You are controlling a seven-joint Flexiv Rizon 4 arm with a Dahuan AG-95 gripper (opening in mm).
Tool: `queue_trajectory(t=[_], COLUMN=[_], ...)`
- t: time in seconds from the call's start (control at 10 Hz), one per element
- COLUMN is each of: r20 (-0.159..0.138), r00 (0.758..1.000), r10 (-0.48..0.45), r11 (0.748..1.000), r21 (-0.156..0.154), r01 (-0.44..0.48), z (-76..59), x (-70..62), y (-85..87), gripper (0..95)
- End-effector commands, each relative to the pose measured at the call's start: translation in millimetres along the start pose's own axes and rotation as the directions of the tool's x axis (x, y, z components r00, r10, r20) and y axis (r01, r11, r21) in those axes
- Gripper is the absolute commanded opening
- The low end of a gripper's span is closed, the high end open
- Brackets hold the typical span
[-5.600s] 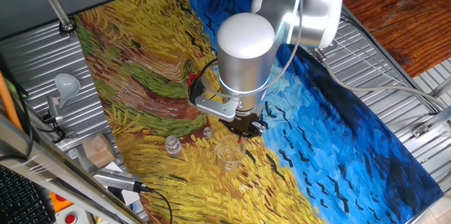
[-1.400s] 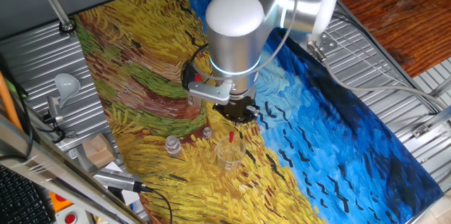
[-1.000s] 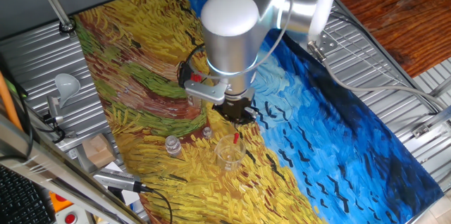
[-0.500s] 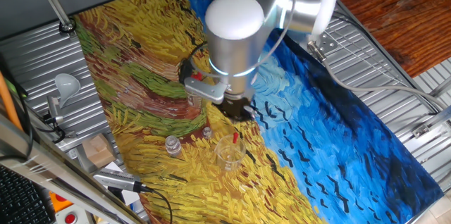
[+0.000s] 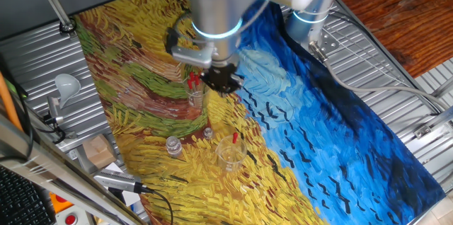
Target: Transfer liquid using a dropper
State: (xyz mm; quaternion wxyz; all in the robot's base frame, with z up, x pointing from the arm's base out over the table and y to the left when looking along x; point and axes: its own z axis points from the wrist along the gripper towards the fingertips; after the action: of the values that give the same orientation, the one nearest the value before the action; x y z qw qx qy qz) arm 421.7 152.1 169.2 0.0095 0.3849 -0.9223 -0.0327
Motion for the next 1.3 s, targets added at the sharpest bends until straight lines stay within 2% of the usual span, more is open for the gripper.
queue_trajectory(t=[0.1, 0.4, 0.5, 0.6, 0.8, 1.1, 1.2, 1.3], r20=[0.023, 0.005, -0.008, -0.016, -0.025, -0.020, -0.016, -0.005], r00=[0.998, 0.986, 0.987, 0.989, 0.998, 0.999, 0.998, 0.999], r10=[0.056, 0.166, 0.161, 0.146, 0.054, -0.045, -0.056, -0.051], r11=[0.998, 0.986, 0.987, 0.989, 0.998, 0.999, 0.998, 0.999], r21=[-0.032, -0.008, 0.013, 0.025, 0.023, 0.015, 0.011, -0.007], r01=[-0.055, -0.166, -0.161, -0.145, -0.054, 0.045, 0.056, 0.051], z=[-0.6, -0.6, -0.3, -2.9, -11.6, -12.1, -11.3, -11.3], x=[2.9, 2.9, 2.6, 7.8, 36.0, 84.0, 92.2, 92.2], y=[-2.1, -2.1, -2.0, -7.0, -45.1, -101.9, -108.7, -108.7], gripper=[0.0, 0.0, 0.0, 0.0, 0.0, 0.0, 0.0, 0.0])
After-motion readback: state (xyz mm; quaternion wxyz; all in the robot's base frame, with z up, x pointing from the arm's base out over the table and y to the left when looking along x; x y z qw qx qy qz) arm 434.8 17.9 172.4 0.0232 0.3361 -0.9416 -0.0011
